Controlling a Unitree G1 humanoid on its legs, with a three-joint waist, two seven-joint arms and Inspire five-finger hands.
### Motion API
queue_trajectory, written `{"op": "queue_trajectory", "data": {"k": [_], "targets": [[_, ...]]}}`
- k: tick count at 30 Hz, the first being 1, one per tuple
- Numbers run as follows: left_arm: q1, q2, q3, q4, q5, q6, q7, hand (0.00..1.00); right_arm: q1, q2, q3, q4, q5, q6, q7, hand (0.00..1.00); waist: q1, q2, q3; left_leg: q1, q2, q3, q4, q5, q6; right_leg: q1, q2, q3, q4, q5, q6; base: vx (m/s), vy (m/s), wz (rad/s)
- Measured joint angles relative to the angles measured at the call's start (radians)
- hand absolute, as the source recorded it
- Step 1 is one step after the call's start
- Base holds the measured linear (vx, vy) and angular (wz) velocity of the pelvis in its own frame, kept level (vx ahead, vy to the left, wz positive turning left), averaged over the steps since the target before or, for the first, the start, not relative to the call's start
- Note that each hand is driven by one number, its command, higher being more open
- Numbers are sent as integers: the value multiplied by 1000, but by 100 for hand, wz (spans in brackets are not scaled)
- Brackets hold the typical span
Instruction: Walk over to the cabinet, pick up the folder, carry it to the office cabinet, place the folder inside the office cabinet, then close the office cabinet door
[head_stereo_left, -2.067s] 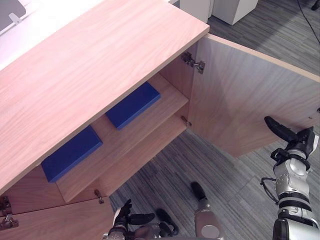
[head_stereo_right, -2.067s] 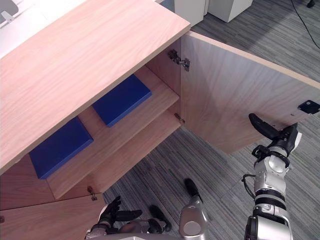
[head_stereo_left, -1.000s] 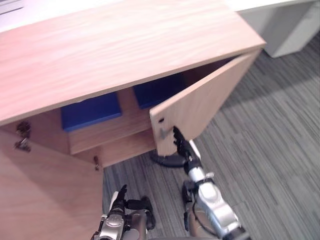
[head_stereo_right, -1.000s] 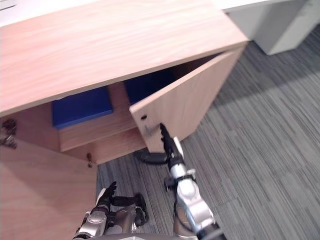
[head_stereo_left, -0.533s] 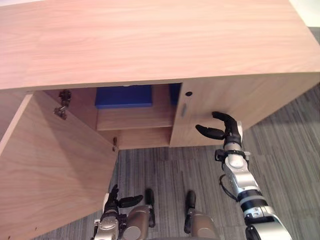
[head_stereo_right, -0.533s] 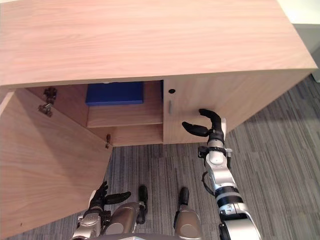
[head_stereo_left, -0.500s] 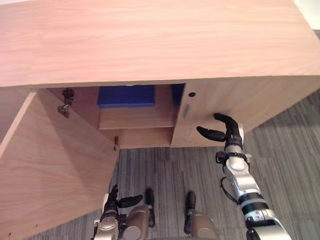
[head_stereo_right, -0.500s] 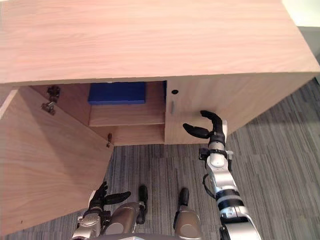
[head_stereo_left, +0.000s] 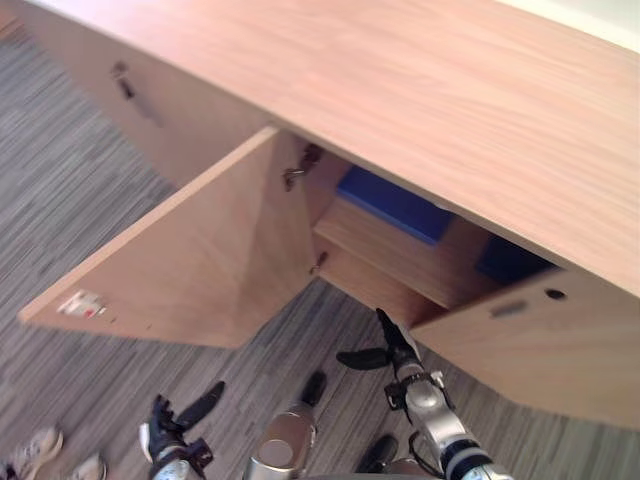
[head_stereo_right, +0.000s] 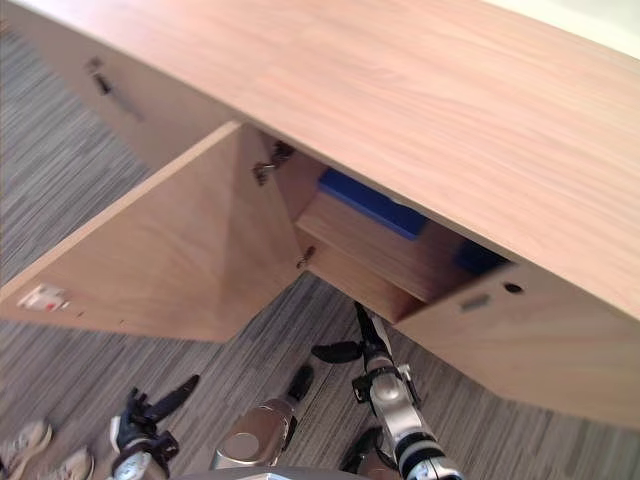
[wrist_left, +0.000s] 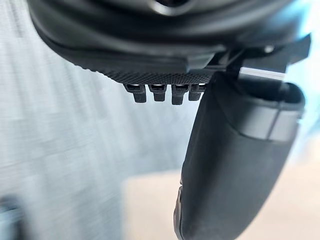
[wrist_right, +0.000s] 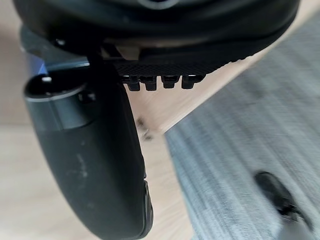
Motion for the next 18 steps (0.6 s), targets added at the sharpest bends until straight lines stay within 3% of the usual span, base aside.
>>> {"op": "queue_trajectory", "data": {"k": [6,10,18], "targets": [[9,61,53,-233,-25,-65,25,100,-29,-12,0,17,3,-14,-15,100,20,6,-3,3,-19,-86,-81,64,-11,2,-9,-19,18,-63,18,-67,-33,49],[-16,137,53,-256,-24,-73,21,100,21,-23,0,33,10,-12,-8,100,17,10,-6,14,-4,-100,-127,86,-16,-7,-4,-17,32,-75,28,-80,-29,12],[-66,242,5,-332,40,-84,10,100,142,-71,-67,12,21,-13,13,100,-24,9,-19,18,23,-82,-148,108,-15,-32,12,29,46,-75,28,-65,-18,-11]]}}
